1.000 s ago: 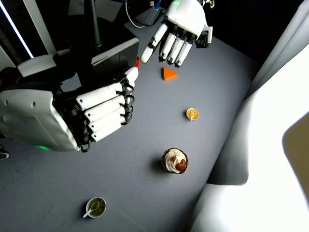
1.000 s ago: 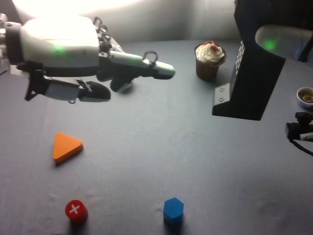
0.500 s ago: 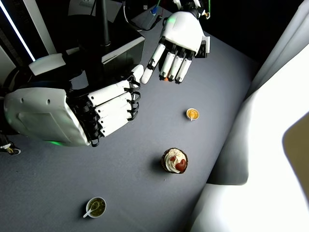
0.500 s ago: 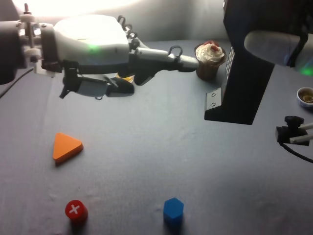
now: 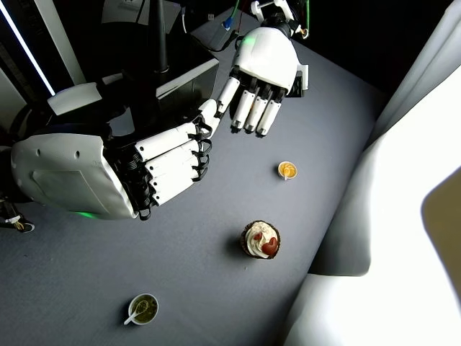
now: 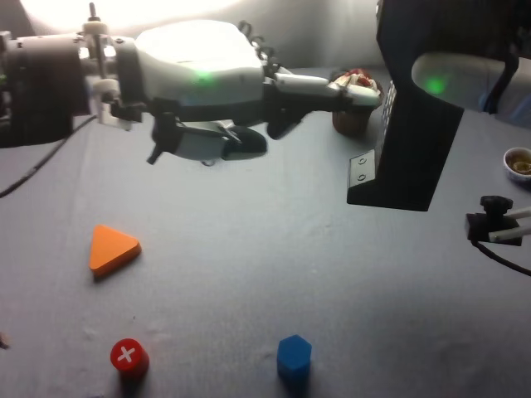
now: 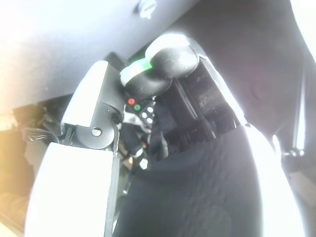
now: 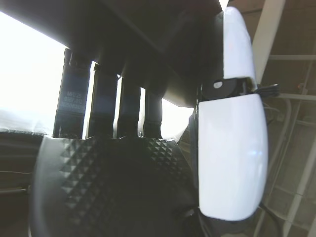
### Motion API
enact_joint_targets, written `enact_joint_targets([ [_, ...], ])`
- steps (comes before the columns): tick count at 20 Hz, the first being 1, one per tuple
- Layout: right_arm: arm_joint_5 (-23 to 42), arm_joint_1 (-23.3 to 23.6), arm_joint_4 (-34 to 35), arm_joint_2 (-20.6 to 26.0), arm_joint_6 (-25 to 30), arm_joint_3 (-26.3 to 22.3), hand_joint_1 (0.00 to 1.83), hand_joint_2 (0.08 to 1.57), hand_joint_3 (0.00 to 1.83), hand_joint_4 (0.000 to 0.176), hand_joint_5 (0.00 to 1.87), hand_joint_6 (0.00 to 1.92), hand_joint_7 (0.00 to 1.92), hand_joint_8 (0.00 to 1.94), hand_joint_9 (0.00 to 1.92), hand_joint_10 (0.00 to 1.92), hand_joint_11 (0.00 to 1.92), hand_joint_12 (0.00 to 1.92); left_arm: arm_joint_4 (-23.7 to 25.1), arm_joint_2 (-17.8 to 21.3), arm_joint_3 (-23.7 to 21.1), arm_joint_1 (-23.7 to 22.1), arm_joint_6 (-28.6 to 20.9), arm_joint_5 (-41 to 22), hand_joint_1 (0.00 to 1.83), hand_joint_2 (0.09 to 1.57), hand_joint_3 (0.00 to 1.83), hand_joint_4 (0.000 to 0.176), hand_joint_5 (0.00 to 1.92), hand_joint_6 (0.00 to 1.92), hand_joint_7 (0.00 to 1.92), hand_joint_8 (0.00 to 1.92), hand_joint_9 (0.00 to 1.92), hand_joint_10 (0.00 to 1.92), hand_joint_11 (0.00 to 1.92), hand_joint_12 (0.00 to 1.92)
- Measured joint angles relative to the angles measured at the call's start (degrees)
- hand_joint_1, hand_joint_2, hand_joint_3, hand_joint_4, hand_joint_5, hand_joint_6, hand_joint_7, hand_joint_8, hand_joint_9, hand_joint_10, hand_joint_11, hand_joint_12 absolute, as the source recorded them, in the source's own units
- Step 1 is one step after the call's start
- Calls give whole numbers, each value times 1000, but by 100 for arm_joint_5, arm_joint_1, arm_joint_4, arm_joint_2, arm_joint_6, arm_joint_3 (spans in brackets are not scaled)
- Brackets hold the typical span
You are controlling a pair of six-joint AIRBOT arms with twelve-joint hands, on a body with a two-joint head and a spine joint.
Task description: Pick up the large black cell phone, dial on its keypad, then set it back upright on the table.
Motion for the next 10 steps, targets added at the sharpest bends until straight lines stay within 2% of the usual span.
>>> enact_joint_targets([
  [1,-2,0,0,0,7,17,1377,1120,0,0,993,733,923,1085,918,1334,940,1302,-52,-17,-39,-7,37,66,1295,1222,218,123,55,0,587,1705,977,1921,869,1921],
  [3,-2,0,61,7,4,28,1389,1085,0,0,1112,497,989,1011,999,1269,966,1286,-199,-48,-118,-13,103,199,1303,1106,453,124,55,0,606,1730,979,1921,887,1921],
  [4,-7,26,59,4,7,28,1389,1078,0,0,1129,476,1000,985,1013,1249,976,1256,-245,-63,-166,-13,114,295,1304,1079,509,123,57,0,610,1740,980,1921,899,1921],
  [5,0,35,13,4,15,28,1383,1099,4,0,1040,636,966,1017,961,1286,953,1247,-271,-70,-197,-17,125,341,1305,1072,521,120,58,0,612,1739,965,1921,897,1921],
  [6,4,35,-63,2,22,26,1380,1109,0,0,1014,687,955,1038,938,1305,940,1243,-273,-74,-240,-17,114,350,1306,1070,525,117,57,0,612,1739,964,1921,897,1921],
  [7,2,35,-129,-4,28,24,1381,1105,0,0,1031,670,960,1029,937,1300,957,1223,-262,-59,-249,-13,63,315,1307,1058,552,113,52,0,616,1746,980,1921,904,1921],
  [8,2,35,-133,-4,28,22,1381,1106,0,0,1036,660,949,1046,935,1302,960,1249,-251,-28,-249,-9,22,278,1307,1056,558,118,50,0,615,1750,982,1921,875,1921],
  [9,4,37,-111,-2,28,24,1390,1081,0,0,1135,468,1019,950,995,1274,963,1303,-258,61,-256,13,-70,170,1308,1055,561,112,50,0,615,1753,989,1921,877,1921],
  [10,2,37,-70,-2,24,28,1391,1065,0,0,1197,358,1033,922,1019,1242,967,1285,-223,151,-260,24,-96,96,1307,1056,559,114,52,1,614,1752,996,1921,888,1921],
])
